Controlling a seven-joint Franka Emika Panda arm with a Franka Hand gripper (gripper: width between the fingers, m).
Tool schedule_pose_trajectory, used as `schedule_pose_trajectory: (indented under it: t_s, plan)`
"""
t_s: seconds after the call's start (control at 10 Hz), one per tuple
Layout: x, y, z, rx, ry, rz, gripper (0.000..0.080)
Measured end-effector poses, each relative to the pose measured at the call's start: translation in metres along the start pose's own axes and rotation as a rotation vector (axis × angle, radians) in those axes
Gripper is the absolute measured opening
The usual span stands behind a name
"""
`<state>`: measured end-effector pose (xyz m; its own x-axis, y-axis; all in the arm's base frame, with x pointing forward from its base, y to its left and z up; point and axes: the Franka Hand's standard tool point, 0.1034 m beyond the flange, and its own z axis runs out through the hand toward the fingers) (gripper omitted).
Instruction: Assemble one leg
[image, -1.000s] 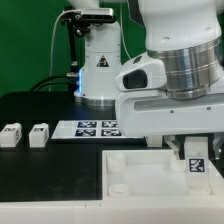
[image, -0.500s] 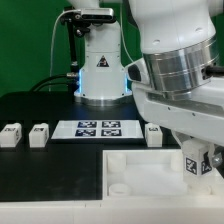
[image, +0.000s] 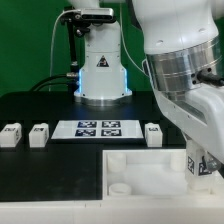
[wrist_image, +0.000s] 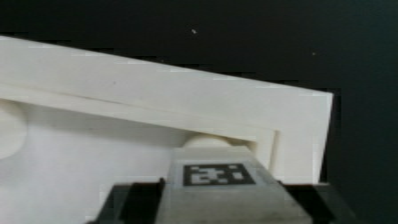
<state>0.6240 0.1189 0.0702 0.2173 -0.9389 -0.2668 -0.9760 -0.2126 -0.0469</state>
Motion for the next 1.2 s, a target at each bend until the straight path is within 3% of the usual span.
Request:
schedule_pose_trajectory:
  t_s: [0.1,0.2,0.3,0.7,0.8,0.9,1.0,1.1,1.2]
  plan:
    - [0.0,0.001,0.0,-0.008,0.002,-0.062,0.0495]
    - [0.001,0.005,0.0,-0.033,-0.002,-0.264,0.0616]
    - [0.001,0.005,-0.001,-0.045,0.0,-0.401,0.0641]
    - [0.004,0.006,-0.001,-0.048,-0.005,-0.851,0.0649]
    - [0.007,0.005,-0.004,-0.076,0.021,-1.041,0.0649]
    - [0.01,0.002,-0.007,-0.086,0.038,-1.232,0.0649]
    - [0.016,0.001,-0.006,-0.081,0.051,-1.393,0.0649]
    - [0.015,0.001,-0.006,-0.076,0.052,-1.372,0.0649]
    - [0.015,0.001,-0.006,-0.076,0.052,-1.373,0.0539]
